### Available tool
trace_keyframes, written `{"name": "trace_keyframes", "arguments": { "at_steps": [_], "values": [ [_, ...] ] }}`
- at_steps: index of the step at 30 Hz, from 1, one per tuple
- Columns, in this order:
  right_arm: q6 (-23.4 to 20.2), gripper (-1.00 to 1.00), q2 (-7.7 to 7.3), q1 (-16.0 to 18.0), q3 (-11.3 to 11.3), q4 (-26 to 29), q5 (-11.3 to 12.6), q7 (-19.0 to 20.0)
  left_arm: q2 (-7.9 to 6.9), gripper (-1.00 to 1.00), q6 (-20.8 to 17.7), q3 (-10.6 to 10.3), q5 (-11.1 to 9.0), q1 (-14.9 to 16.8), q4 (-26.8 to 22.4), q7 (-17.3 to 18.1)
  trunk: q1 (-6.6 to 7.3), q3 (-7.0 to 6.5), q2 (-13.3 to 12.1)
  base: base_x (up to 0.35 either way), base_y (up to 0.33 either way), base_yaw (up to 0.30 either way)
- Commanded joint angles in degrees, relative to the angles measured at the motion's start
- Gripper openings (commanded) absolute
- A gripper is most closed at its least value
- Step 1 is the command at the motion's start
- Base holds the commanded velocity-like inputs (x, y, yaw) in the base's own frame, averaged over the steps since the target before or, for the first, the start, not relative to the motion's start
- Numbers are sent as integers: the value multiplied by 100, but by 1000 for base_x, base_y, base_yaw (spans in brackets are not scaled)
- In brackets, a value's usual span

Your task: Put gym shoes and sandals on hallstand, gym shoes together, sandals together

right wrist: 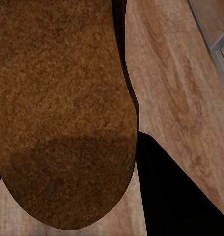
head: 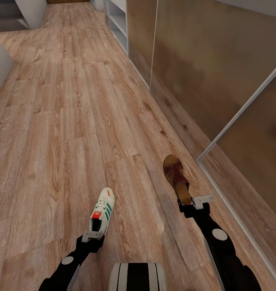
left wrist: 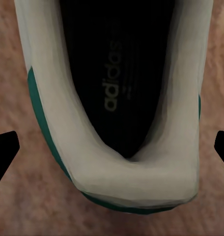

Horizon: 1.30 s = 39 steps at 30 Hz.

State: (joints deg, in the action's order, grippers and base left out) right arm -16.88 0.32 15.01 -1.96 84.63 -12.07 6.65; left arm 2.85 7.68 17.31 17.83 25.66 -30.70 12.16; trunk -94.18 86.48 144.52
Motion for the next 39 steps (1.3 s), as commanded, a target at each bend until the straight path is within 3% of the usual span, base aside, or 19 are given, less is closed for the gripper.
{"name": "trace_keyframes", "arguments": {
  "at_steps": [1, 17, 18, 39],
  "values": [
    [-31, -100, 3, 2, -11, 10, -41, 47, 7, 100, 23, 50, 54, 5, -2, 41, 1, 3, 1, 0, 0, 0],
    [-32, -100, 3, 2, -15, 10, -44, 47, 5, 100, 23, 55, 52, 9, -6, 41, 1, 3, 1, 39, 0, 0],
    [-30, -100, 3, 2, -15, 10, -45, 47, 5, -100, 23, 59, 53, 9, 8, 41, 1, 3, 1, 3, 0, 0],
    [-34, -100, 0, 2, -15, 6, -50, 47, 5, -100, 38, 50, 45, -1, -24, 41, 6, -41, -1, 0, 0, 0]
  ]
}}
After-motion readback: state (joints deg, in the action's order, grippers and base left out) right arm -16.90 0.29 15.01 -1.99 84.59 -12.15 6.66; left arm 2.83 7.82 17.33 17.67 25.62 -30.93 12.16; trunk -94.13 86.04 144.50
